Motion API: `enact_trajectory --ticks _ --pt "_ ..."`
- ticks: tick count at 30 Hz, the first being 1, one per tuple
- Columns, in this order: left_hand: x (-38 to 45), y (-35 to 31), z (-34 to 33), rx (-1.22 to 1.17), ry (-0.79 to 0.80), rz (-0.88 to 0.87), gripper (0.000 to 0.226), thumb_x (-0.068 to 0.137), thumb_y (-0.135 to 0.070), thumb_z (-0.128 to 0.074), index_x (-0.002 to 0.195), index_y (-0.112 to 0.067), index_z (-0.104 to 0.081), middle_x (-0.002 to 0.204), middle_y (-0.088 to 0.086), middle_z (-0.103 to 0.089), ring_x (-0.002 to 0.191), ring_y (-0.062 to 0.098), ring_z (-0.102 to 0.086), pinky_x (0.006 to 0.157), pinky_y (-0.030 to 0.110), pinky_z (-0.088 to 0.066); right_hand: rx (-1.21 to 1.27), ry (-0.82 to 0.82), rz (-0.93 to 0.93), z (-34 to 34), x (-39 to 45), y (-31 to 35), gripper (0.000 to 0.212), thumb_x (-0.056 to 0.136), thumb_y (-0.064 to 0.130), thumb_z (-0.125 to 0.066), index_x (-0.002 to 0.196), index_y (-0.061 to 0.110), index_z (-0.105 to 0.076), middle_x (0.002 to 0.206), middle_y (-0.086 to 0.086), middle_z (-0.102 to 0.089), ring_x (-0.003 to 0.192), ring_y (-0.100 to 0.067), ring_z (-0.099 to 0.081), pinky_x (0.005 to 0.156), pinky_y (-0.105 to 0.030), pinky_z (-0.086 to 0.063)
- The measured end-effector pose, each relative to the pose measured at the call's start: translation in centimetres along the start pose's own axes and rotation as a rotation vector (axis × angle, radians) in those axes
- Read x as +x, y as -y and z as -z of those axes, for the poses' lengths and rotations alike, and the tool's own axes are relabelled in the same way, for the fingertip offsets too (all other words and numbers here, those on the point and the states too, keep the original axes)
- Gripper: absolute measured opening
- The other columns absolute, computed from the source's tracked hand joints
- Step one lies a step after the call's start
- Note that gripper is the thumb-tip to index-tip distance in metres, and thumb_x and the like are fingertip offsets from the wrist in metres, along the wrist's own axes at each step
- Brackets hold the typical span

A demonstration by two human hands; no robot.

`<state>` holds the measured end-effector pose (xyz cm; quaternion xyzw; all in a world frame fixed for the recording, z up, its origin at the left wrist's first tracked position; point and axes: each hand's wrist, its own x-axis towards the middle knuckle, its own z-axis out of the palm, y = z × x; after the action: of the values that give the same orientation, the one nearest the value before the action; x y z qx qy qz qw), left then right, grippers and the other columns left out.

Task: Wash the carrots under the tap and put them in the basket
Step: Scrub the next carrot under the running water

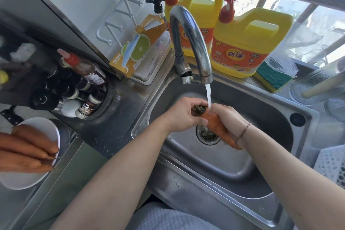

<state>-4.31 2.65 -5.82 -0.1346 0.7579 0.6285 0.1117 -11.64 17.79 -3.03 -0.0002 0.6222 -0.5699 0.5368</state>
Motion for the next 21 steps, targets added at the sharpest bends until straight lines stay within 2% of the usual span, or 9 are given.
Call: enact_trajectory --ticks 3,6,8,10,12,13,17,18,21 --pt "0.0 0.2 0.3 -0.054 -0.012 0.013 0.042 0.074 0.01 -0.078 0.105 -0.017 -0.07 0.106 0.006 -0.072 0.097 0.013 -0.069 0.093 0.03 -0.055 -0.041 -0.032 0.01 1.2 1.3 -1.0 0.024 0.088 -0.003 -0.043 0.089 0.005 -0.066 0.056 -0.006 -0.06 0.035 -0.007 -0.047 0.035 -0.017 -0.035" --pt "0.1 0.3 0.6 -0.061 -0.038 0.004 0.046 0.073 -0.001 -0.081 0.116 -0.011 -0.069 0.11 0.011 -0.071 0.101 0.02 -0.069 0.095 0.039 -0.055 -0.151 0.001 0.007 1.6 1.7 -1.1 0.049 0.07 0.002 -0.054 0.116 0.013 -0.067 0.091 -0.015 -0.07 0.068 -0.02 -0.064 0.058 -0.029 -0.05" --pt "-0.1 0.2 0.9 -0.107 -0.064 0.0 0.04 0.075 -0.002 -0.081 0.11 -0.018 -0.07 0.106 0.007 -0.072 0.095 0.015 -0.069 0.088 0.035 -0.058 -0.242 0.048 0.005 2.5 1.4 -1.2 0.043 0.082 0.011 -0.063 0.123 0.022 -0.062 0.104 -0.012 -0.072 0.081 -0.022 -0.067 0.064 -0.03 -0.053" --pt "-0.5 0.2 1.3 -0.206 -0.084 0.012 0.04 0.078 0.002 -0.079 0.106 -0.025 -0.07 0.099 0.0 -0.071 0.092 0.014 -0.068 0.082 0.035 -0.06 -0.56 0.056 0.031 3.7 0.6 -1.5 0.02 0.093 0.036 -0.063 0.112 0.03 -0.061 0.097 -0.006 -0.073 0.075 -0.018 -0.068 0.06 -0.03 -0.055" --pt "-0.8 0.4 1.4 -0.298 -0.105 0.026 0.039 0.08 0.003 -0.077 0.106 -0.025 -0.071 0.103 0.003 -0.068 0.096 0.019 -0.068 0.078 0.039 -0.061 -0.88 0.029 0.107 4.8 0.0 -2.3 0.033 0.089 0.061 -0.053 0.091 0.029 -0.06 0.078 -0.001 -0.07 0.063 -0.013 -0.063 0.06 -0.03 -0.052" --pt "-0.9 0.5 1.2 -0.348 -0.11 0.037 0.038 0.08 0.003 -0.077 0.105 -0.025 -0.071 0.107 0.007 -0.066 0.098 0.021 -0.068 0.076 0.039 -0.061 -0.961 -0.014 0.148 5.0 -0.3 -2.6 0.036 0.085 0.064 -0.049 0.085 0.03 -0.058 0.073 0.003 -0.066 0.062 -0.011 -0.06 0.06 -0.028 -0.047" --pt "-0.7 0.6 0.1 -0.498 -0.192 0.083 0.028 0.082 -0.001 -0.073 0.096 -0.026 -0.074 0.117 0.018 -0.061 0.1 0.027 -0.066 0.07 0.04 -0.06 -1.003 -0.138 0.266 4.8 -0.3 -3.9 0.012 0.095 0.045 -0.056 0.096 0.034 -0.055 0.08 0.013 -0.061 0.077 -0.018 -0.059 0.071 -0.035 -0.047" --pt "-0.6 0.6 -0.2 -0.513 -0.224 0.096 0.026 0.085 0.0 -0.07 0.092 -0.025 -0.074 0.114 0.016 -0.062 0.099 0.029 -0.066 0.068 0.039 -0.06 -1.024 -0.142 0.277 4.6 -0.4 -4.2 0.012 0.096 0.039 -0.058 0.105 0.032 -0.056 0.086 0.011 -0.062 0.083 -0.021 -0.06 0.076 -0.037 -0.048" --pt "0.1 0.4 -0.6 -0.497 -0.348 0.135 0.024 0.092 -0.002 -0.064 0.083 -0.023 -0.073 0.099 0.005 -0.066 0.094 0.031 -0.066 0.065 0.045 -0.061 -1.075 -0.141 0.311 4.4 -0.6 -5.1 0.037 0.096 0.027 -0.058 0.132 0.022 -0.049 0.108 0.006 -0.061 0.101 -0.025 -0.059 0.085 -0.037 -0.047"
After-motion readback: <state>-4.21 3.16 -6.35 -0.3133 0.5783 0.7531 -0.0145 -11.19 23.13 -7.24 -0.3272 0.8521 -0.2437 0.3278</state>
